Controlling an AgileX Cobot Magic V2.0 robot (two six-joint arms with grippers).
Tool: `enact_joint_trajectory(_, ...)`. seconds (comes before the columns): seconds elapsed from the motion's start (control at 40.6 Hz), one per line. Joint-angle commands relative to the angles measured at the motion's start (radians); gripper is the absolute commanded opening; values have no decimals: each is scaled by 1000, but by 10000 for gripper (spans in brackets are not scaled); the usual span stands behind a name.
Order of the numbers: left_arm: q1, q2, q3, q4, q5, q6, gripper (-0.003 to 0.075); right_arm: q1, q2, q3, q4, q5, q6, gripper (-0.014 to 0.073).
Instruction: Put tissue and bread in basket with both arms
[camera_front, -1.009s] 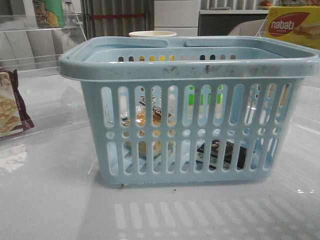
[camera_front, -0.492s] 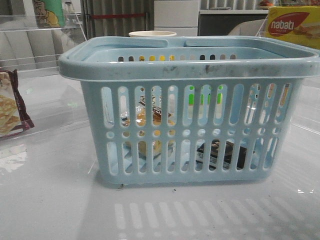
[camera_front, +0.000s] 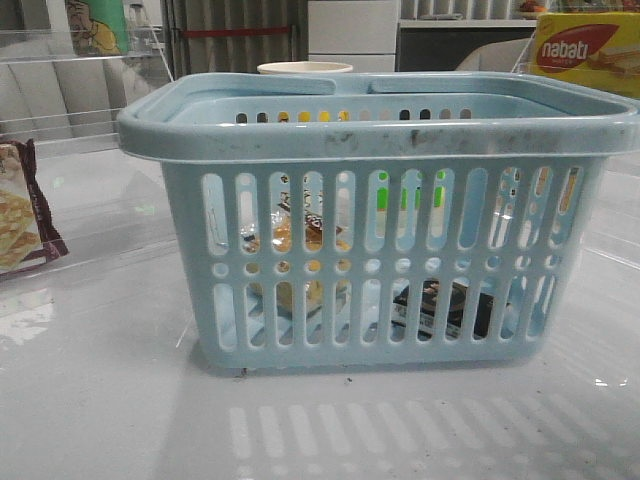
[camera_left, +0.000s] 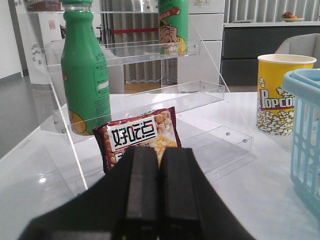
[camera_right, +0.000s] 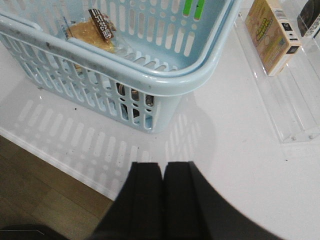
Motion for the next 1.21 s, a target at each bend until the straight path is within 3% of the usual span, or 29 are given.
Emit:
enact_joint_trajectory(0.0, 3, -17, -1, 0, -91, -11, 91, -1, 3, -25, -13, -70, -11, 55)
enact_joint_trajectory(0.148, 3, -17, -1, 0, -91, -11, 91, -4, -20, -14, -13, -75, -11, 55)
enact_joint_trajectory(0.246, 3, -17, -1, 0, -91, -11, 91, -59, -67, 26, -16, -106, -11, 55)
enact_joint_trajectory(0.664, 3, -17, -1, 0, -91, -11, 91, -386, -431, 482, 13, -598, -11, 55)
enact_joint_trajectory(1.009, 3, -17, -1, 0, -91, -11, 91, -480, -542, 744, 75, -887, -11, 55)
enact_joint_trajectory(1.181, 3, -17, -1, 0, -91, -11, 91, -486, -541, 747, 85, -877, -11, 55)
